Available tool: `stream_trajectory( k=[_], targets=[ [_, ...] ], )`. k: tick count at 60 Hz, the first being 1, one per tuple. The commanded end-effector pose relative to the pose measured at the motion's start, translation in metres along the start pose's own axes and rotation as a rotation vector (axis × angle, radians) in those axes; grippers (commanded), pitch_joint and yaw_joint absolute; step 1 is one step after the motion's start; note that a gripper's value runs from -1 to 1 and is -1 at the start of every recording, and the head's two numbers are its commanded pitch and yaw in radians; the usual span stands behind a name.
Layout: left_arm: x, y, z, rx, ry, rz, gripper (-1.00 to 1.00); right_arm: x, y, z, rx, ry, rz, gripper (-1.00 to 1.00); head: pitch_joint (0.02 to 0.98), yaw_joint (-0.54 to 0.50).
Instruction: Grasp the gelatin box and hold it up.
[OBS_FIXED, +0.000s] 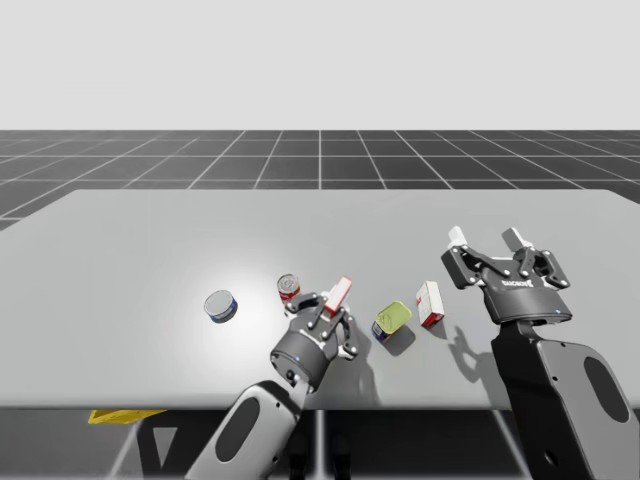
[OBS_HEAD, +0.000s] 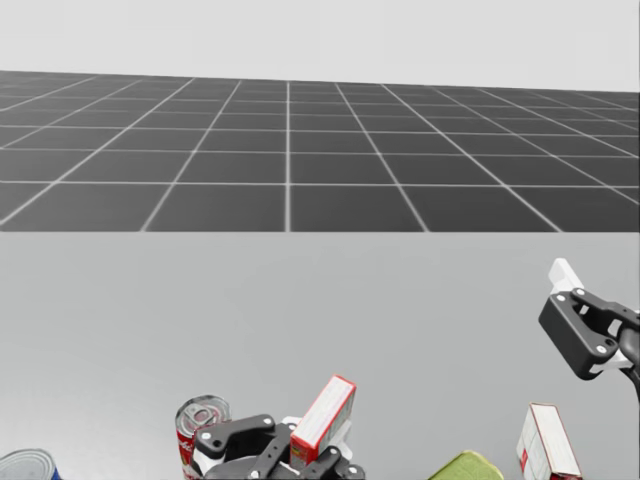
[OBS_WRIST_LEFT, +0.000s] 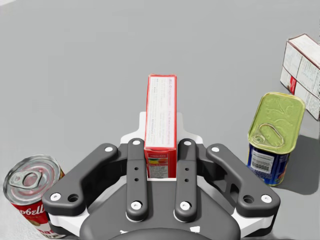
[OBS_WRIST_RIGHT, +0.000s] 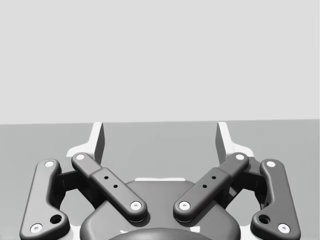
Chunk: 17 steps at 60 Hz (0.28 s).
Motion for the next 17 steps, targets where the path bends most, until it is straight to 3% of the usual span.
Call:
stream_trajectory(
  k=[1, 17],
  targets=[
    [0.047, 0.002, 0.004, -0.063, -0.085, -0.056, 1.0, 0.0, 0.0, 0.0, 0.0, 0.002, -0.008, -1.0, 0.466, -0.07],
    [0.103, 0.019, 0.017, -0.029, -0.212, -0.083, 1.0, -0.001, 0.0, 0.0, -0.001, 0.001, 0.002, -1.0, 0.466, -0.07]
  ],
)
